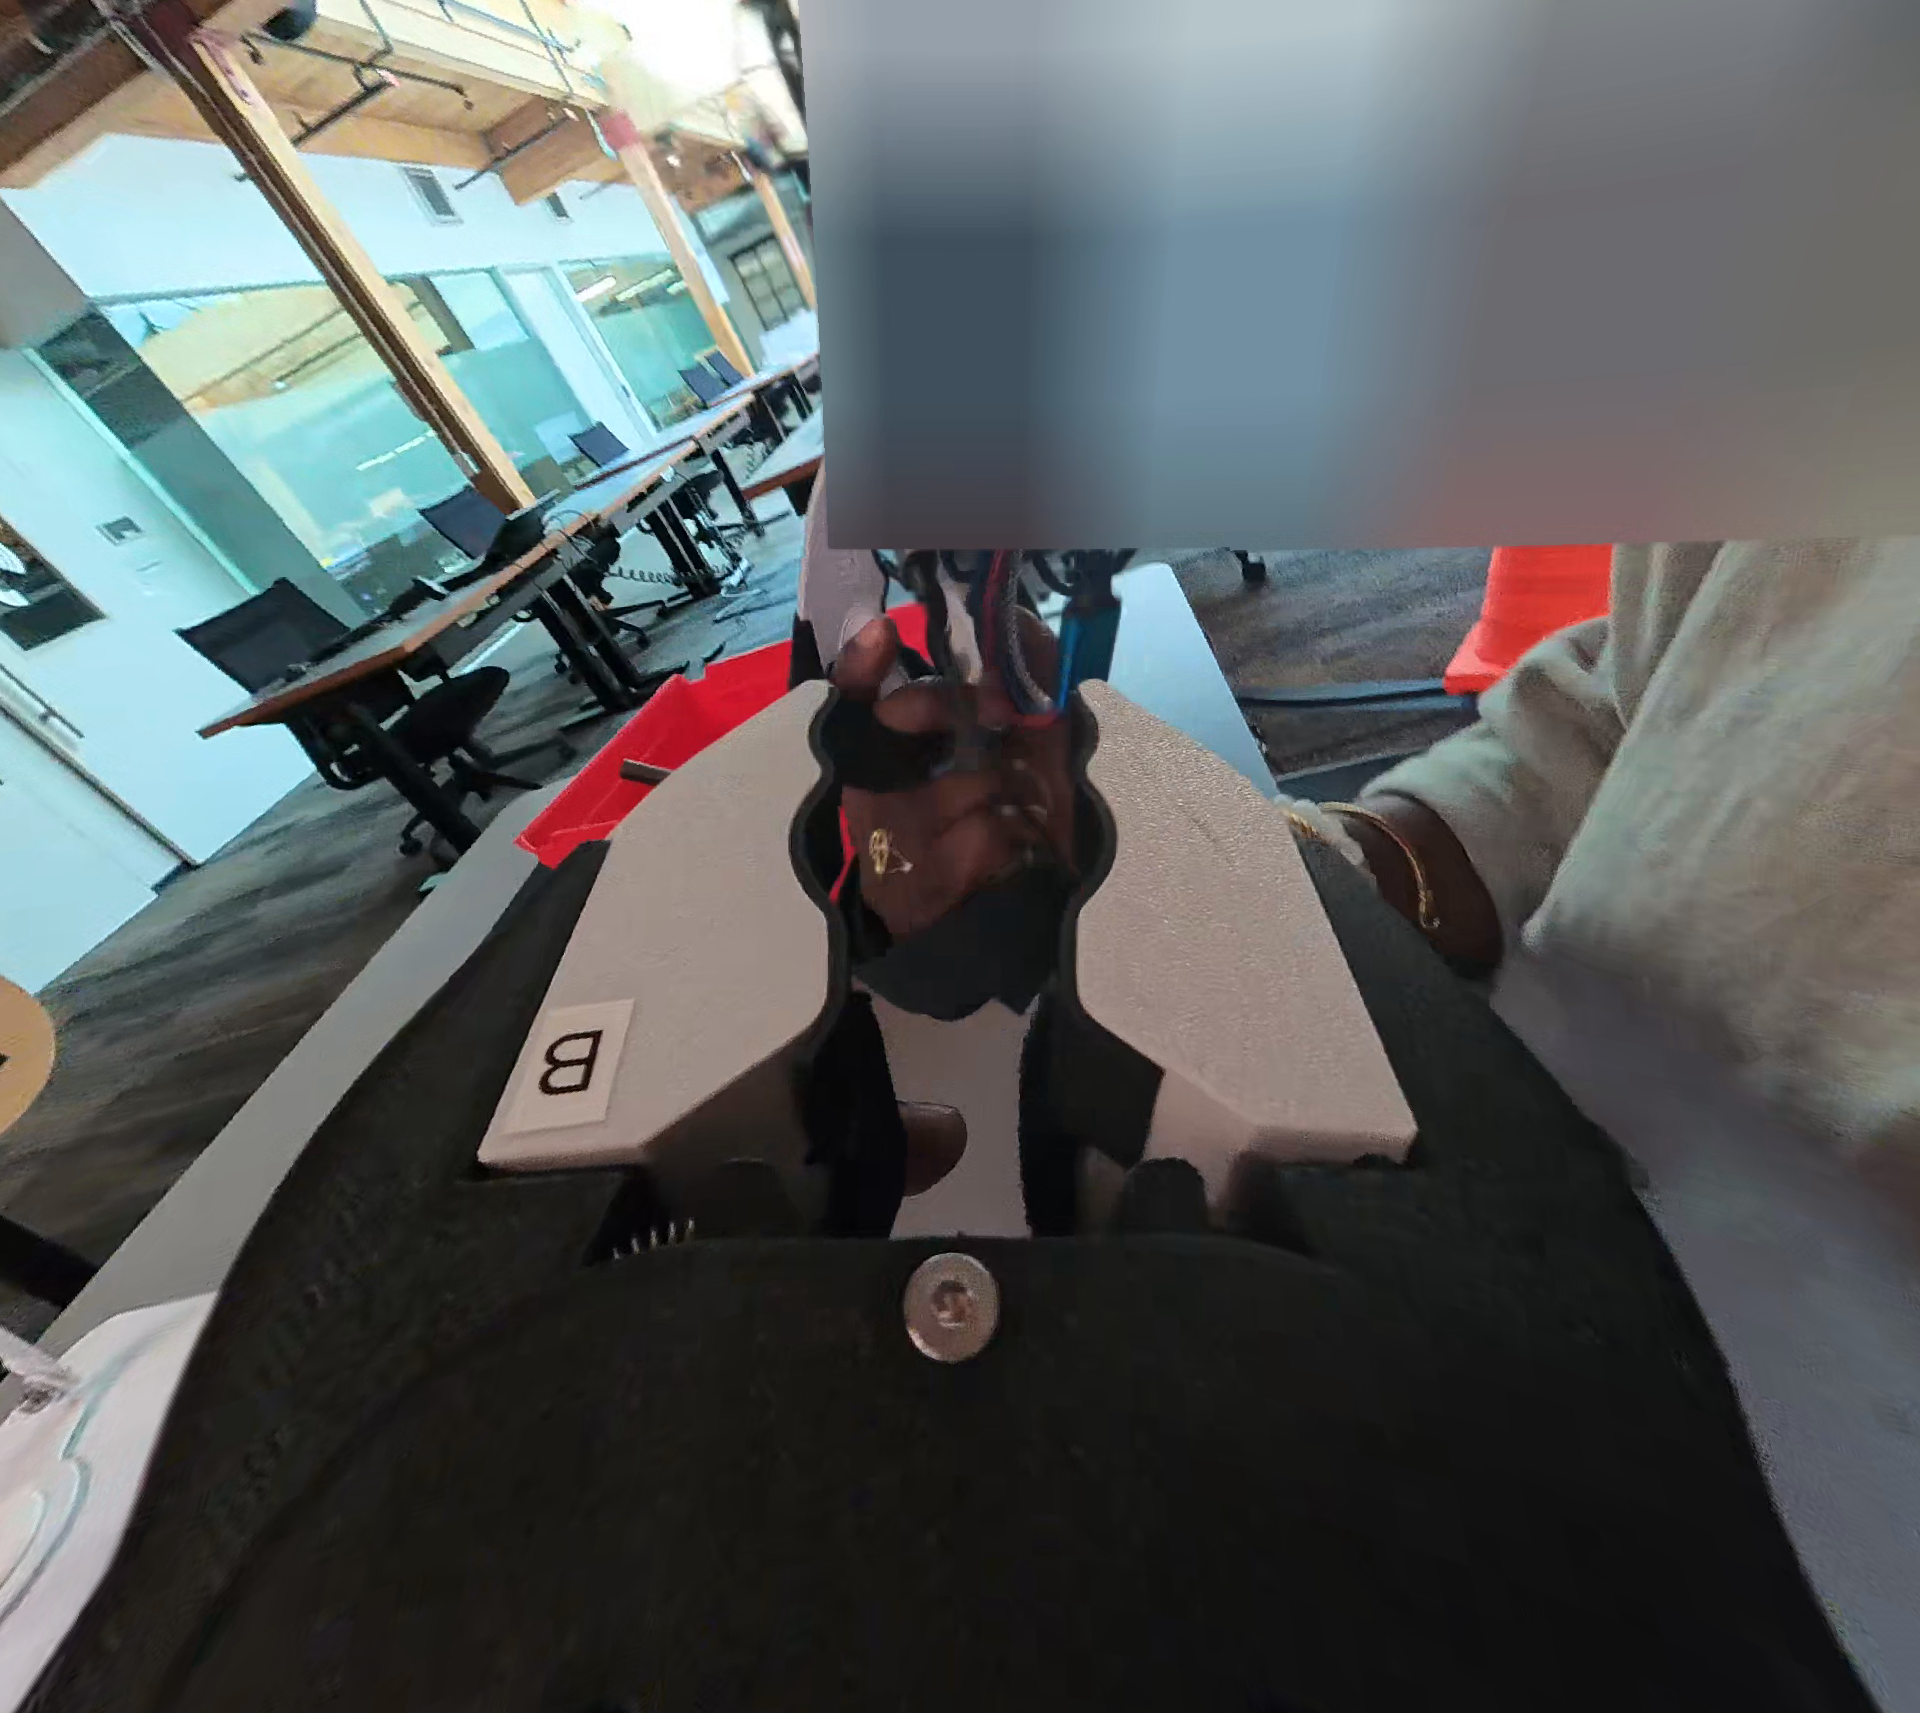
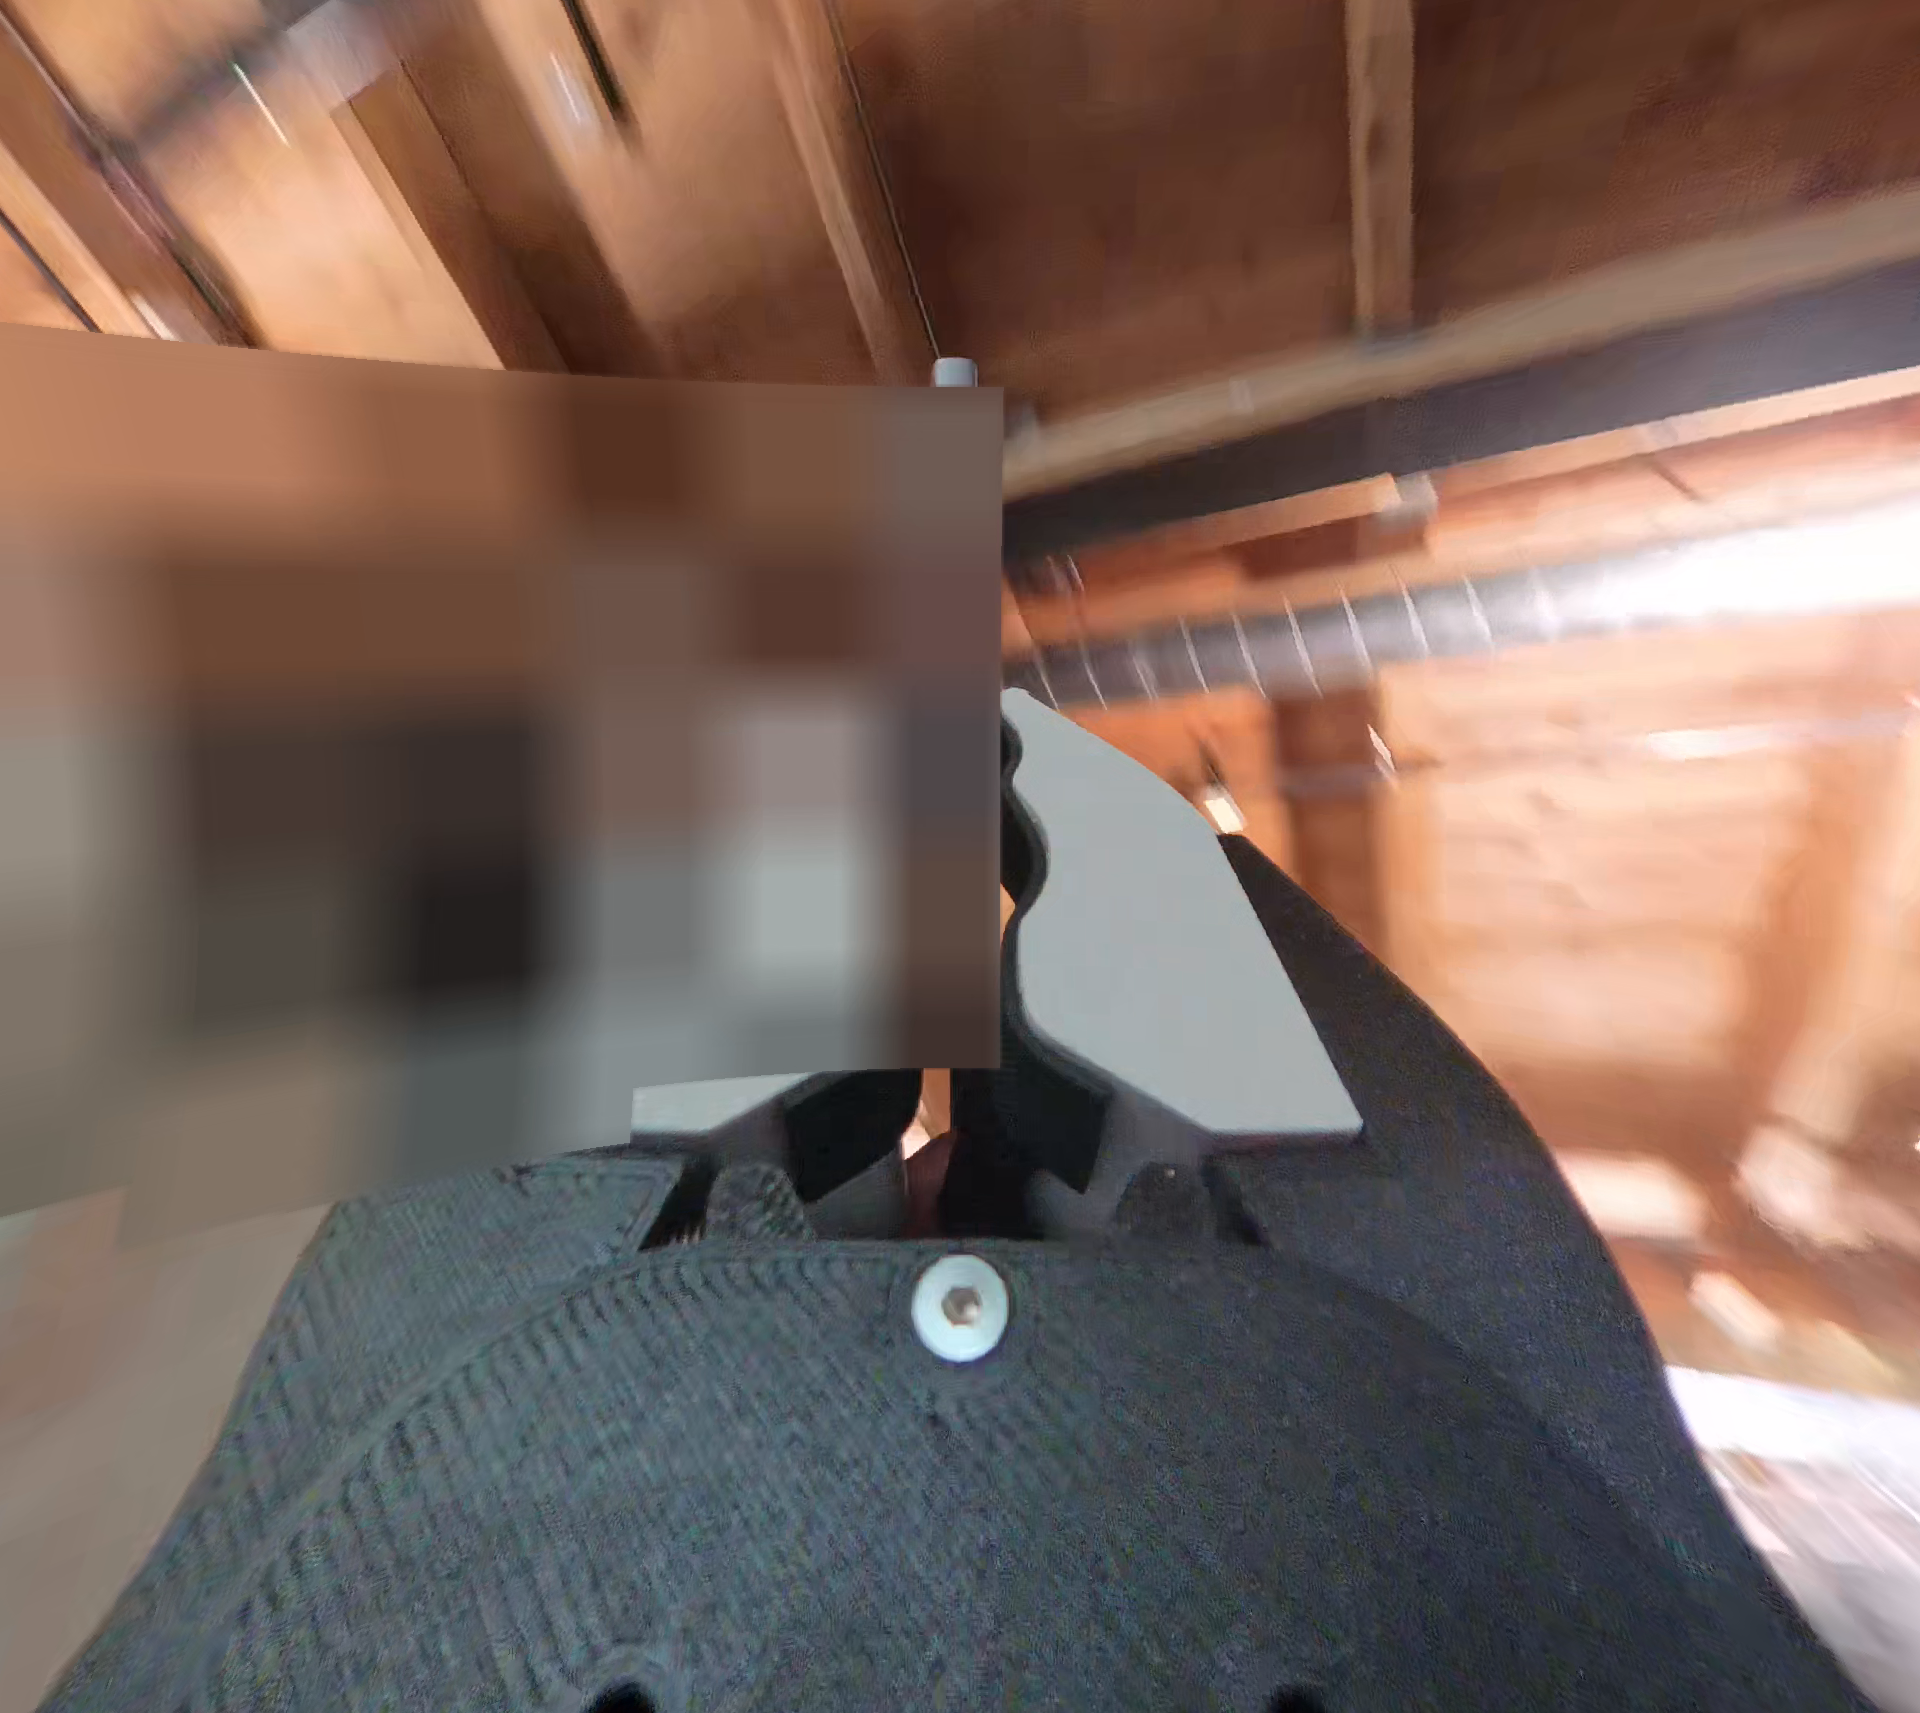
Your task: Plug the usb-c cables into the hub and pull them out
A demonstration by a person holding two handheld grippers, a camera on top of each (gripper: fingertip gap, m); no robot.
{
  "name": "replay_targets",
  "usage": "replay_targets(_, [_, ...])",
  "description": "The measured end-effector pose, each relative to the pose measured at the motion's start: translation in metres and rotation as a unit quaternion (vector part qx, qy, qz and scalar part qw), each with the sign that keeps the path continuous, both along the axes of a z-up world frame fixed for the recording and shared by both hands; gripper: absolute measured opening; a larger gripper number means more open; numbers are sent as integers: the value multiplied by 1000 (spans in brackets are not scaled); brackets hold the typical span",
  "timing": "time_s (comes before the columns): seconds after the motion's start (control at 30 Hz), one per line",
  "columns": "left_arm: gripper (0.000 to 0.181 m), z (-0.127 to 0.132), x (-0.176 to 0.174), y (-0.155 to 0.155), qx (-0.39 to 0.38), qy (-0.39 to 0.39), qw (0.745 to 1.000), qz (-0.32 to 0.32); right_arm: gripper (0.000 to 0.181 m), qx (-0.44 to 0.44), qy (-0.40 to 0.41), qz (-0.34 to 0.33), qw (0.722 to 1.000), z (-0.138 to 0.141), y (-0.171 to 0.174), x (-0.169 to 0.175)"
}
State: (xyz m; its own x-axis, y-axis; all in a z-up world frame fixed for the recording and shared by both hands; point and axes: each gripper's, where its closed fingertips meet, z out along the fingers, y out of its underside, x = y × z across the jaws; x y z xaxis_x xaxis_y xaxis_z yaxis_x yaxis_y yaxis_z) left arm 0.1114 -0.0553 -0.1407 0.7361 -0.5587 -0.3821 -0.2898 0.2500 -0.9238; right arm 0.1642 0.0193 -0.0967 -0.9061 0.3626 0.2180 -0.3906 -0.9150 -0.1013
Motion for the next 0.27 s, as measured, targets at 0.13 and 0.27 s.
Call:
replay_targets(0.13, [37, 9, -6, 3, 22, -51, 998, 33, 9, -133, 66, 79, 986, -14, 31, 13])
replay_targets(0.27, [33, 25, -17, 0, 42, -131, 989, 44, 9, -117, -15, 29, 993, -11, 17, -4])
